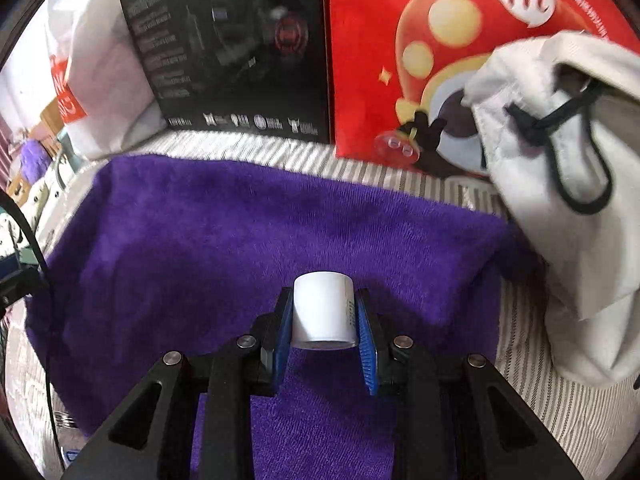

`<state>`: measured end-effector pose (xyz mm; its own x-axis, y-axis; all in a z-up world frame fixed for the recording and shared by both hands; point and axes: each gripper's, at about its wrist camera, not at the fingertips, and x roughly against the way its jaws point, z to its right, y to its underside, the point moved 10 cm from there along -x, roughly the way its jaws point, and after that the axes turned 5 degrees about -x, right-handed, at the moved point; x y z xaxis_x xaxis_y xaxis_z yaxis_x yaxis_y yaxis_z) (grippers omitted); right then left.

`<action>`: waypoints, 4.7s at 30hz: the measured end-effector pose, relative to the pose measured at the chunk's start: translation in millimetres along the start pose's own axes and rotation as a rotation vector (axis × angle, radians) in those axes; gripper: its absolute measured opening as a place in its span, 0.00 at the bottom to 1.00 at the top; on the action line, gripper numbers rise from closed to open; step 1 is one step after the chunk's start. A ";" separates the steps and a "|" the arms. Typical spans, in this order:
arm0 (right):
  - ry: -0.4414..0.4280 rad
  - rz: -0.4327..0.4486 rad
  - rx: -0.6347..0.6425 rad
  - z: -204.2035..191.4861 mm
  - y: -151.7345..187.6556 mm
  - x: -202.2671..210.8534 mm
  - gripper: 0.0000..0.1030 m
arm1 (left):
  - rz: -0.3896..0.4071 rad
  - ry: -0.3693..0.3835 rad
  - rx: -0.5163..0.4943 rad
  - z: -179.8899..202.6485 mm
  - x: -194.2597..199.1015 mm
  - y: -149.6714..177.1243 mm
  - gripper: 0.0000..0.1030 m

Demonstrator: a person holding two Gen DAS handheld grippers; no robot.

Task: Organize rigid objects
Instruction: 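Carry the clip with the left tool while the right tool sets the tape roll on the purple towel, then lower the green binder clip onto the purple towel and open the left tool, then grasp the clear candy bottle with the left tool while the right tool grasps the pink-and-blue container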

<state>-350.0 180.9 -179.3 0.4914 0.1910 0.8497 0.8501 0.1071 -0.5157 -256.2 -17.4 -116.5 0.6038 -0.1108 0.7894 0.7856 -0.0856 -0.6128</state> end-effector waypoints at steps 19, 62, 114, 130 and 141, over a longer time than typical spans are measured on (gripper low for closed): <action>0.031 -0.027 0.027 5.7 31.9 39.9 0.66 | -0.030 0.012 0.018 -0.6 -25.7 -4.6 0.38; 0.056 0.051 -0.337 38.7 226.9 160.0 0.84 | -0.044 -0.092 -0.112 22.8 -58.3 -16.9 0.66; 0.078 0.108 -0.238 32.7 228.0 149.4 0.99 | -0.127 -0.014 -0.150 61.1 24.9 129.0 0.51; 0.037 0.098 -0.023 -15.5 203.8 111.8 0.83 | -0.129 0.005 -0.119 39.5 27.9 131.9 0.39; 0.049 0.130 0.000 -17.5 197.7 113.8 0.42 | -0.123 -0.001 -0.124 38.4 27.5 132.6 0.39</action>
<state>-122.7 206.8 -182.6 0.6065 0.1550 0.7799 0.7783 0.0850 -0.6221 -130.2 6.2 -174.8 0.5040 -0.0913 0.8589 0.8309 -0.2203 -0.5109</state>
